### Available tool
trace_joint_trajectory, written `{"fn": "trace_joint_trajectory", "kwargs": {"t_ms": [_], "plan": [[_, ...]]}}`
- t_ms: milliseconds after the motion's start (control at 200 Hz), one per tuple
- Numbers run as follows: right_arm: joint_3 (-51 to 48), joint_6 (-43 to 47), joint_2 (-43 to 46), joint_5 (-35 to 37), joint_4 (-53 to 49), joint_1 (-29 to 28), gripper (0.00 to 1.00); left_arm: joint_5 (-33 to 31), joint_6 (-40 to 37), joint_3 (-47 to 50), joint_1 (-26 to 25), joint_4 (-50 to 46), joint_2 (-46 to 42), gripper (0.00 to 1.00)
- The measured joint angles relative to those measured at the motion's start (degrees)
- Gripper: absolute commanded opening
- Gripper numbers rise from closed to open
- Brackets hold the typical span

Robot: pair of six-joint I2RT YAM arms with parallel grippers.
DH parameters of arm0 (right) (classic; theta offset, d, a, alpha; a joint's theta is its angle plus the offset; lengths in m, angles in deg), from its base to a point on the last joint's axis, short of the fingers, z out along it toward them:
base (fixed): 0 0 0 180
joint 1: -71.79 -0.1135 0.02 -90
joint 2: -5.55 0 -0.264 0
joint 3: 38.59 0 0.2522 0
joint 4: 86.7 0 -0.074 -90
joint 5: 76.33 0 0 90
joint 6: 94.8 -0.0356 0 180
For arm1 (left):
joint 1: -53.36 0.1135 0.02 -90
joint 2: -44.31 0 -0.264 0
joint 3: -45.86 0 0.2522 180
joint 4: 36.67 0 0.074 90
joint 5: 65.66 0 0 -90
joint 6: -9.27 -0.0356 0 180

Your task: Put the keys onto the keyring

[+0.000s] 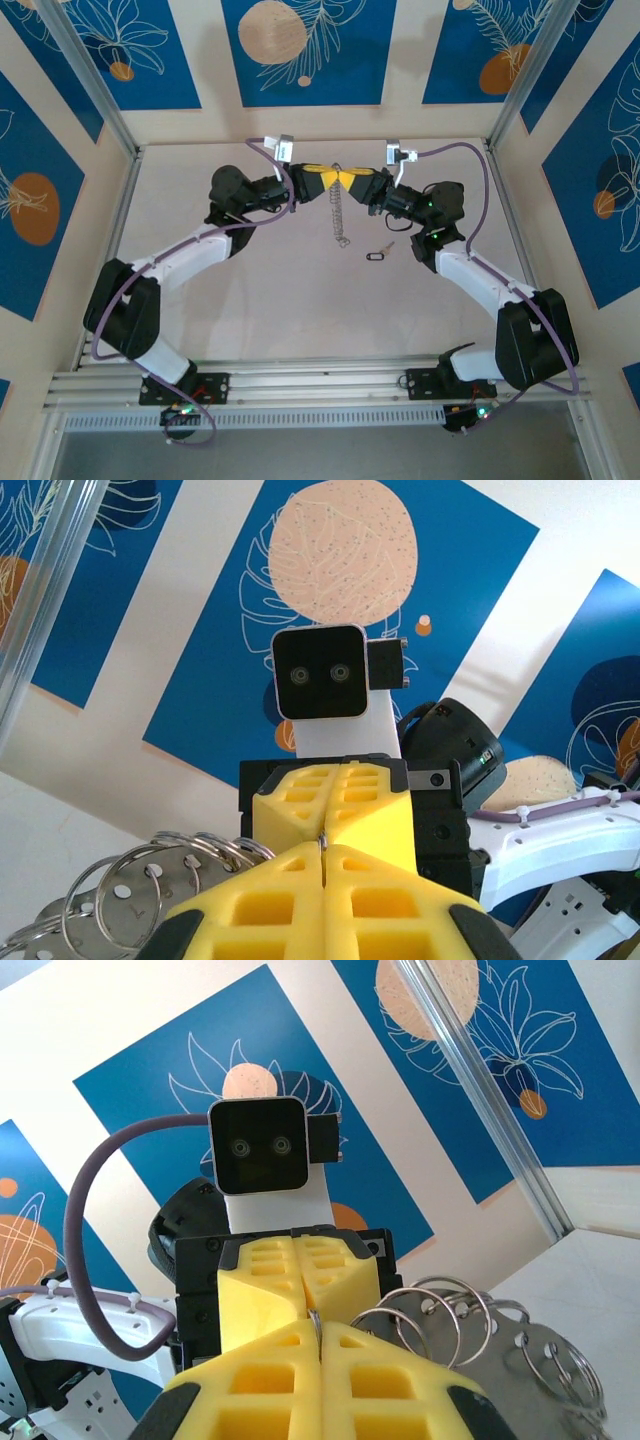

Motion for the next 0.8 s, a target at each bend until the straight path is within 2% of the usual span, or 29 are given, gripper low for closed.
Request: {"fn": "trace_joint_trajectory", "kwargs": {"t_ms": [190, 270, 290, 355, 410, 630, 800], "plan": [[0.0, 0.0, 0.5, -0.2, 0.0, 0.2, 0.00, 1.1, 0.0, -0.6, 0.0, 0.5, 0.4, 0.00], [0.0, 0.0, 0.7, -0.7, -0.1, 0.4, 0.20, 1.3, -0.6, -0.6, -0.1, 0.6, 0.4, 0.00], [0.0, -0.2, 0.8, -1.0, -0.3, 0.6, 0.28, 1.3, -1.0, -0.6, -0.1, 0.6, 0.4, 0.00], [-0.1, -0.1, 1.0, -1.5, -1.2, 1.3, 0.39, 1.9, -1.9, -0.7, -0.4, 0.8, 0.4, 0.00], [-0.1, 0.0, 1.4, -2.1, -2.2, 2.3, 0.44, 2.2, -3.0, -1.0, -0.8, 0.7, 0.3, 0.00], [-0.6, 2.1, 9.4, -3.9, -8.6, 6.4, 0.46, 4.2, -7.4, -1.7, -2.1, -2.5, 0.3, 0.00], [-1.3, 6.2, 14.8, -5.9, -13.6, 7.4, 0.41, 4.7, -9.1, -2.8, -2.2, -3.4, 0.5, 0.00]]}}
